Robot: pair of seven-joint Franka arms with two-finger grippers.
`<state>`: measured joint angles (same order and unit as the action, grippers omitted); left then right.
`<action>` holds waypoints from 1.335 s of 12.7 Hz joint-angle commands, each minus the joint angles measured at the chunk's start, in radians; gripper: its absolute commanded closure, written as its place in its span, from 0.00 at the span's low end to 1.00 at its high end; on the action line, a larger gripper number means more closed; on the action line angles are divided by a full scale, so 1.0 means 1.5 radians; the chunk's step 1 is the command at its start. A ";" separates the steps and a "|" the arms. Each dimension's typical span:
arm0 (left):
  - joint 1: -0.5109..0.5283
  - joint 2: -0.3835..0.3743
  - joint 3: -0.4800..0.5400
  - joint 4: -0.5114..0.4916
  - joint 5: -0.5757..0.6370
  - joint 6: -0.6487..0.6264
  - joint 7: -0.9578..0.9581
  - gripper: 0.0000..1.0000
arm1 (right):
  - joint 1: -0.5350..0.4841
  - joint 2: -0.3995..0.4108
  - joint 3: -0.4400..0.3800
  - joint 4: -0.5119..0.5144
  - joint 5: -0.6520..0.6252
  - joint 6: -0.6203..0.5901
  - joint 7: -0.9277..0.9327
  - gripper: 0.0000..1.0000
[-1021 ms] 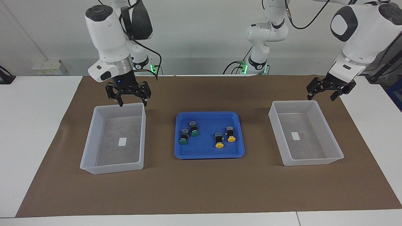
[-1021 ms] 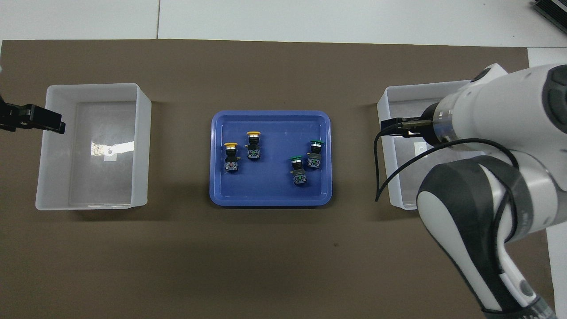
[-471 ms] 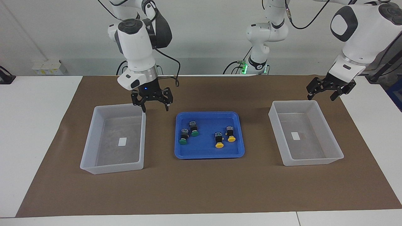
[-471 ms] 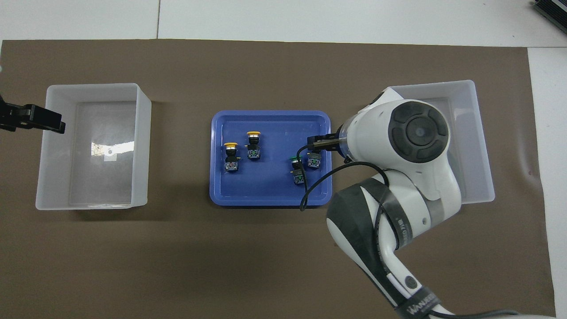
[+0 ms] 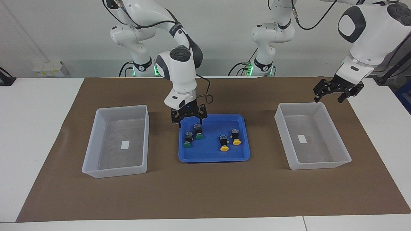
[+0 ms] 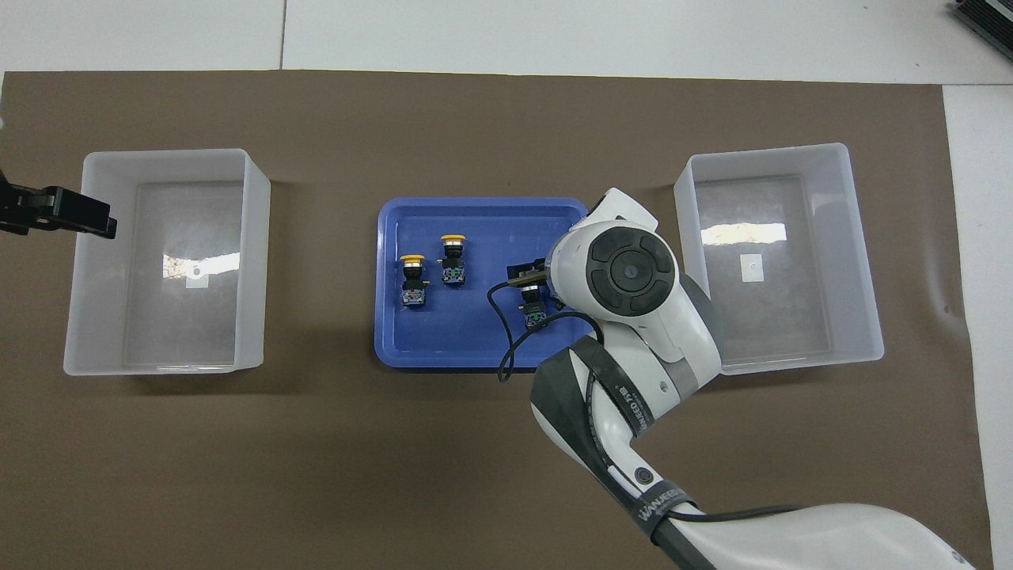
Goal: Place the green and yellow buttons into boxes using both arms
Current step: 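Close the right gripper on the green button and lift it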
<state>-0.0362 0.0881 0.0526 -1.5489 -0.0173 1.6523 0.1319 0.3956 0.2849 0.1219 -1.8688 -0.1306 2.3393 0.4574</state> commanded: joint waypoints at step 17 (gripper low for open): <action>-0.005 -0.020 0.004 -0.024 0.009 0.008 0.001 0.00 | 0.054 0.044 0.000 -0.116 -0.099 0.172 0.059 0.65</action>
<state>-0.0362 0.0881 0.0526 -1.5489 -0.0173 1.6523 0.1319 0.4776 0.3472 0.1212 -2.0278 -0.2446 2.5697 0.5099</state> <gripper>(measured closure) 0.000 0.198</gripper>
